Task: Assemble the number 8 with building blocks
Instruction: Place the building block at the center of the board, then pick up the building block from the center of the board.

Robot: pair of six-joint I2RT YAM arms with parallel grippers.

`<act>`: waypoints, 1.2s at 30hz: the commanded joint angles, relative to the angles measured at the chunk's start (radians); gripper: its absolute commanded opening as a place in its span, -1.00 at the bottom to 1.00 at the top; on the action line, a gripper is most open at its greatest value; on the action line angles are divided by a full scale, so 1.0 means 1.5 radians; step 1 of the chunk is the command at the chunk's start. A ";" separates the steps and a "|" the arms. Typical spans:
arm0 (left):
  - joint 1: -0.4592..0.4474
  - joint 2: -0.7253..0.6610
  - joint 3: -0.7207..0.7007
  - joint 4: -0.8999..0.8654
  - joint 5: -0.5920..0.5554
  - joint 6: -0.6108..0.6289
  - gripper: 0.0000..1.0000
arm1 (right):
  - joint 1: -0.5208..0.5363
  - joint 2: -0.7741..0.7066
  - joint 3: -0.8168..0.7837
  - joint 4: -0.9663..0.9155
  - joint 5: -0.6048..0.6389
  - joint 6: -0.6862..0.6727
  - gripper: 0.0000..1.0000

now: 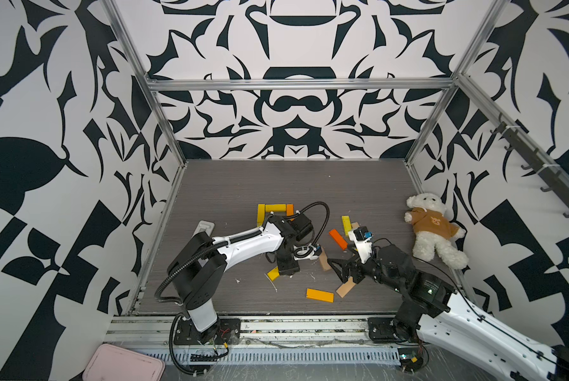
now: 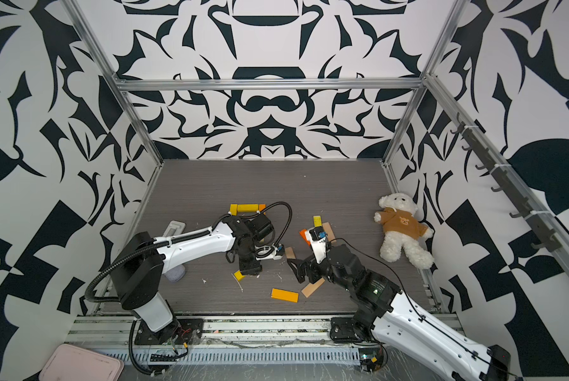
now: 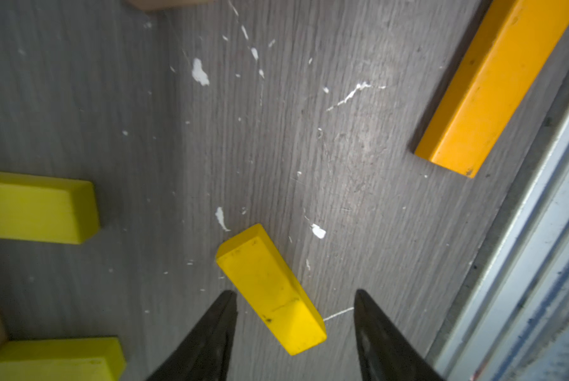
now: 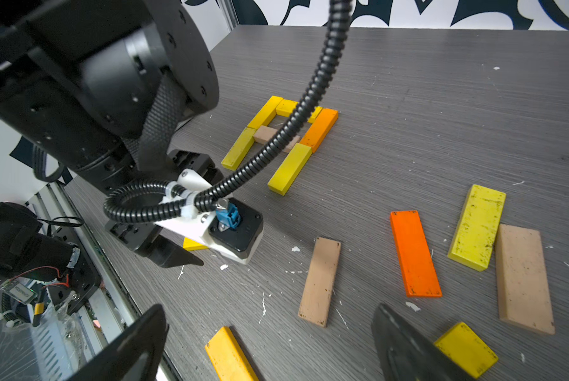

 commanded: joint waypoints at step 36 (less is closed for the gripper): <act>-0.007 -0.028 -0.139 0.120 -0.074 -0.329 0.02 | -0.001 0.017 -0.001 0.017 0.008 0.008 0.99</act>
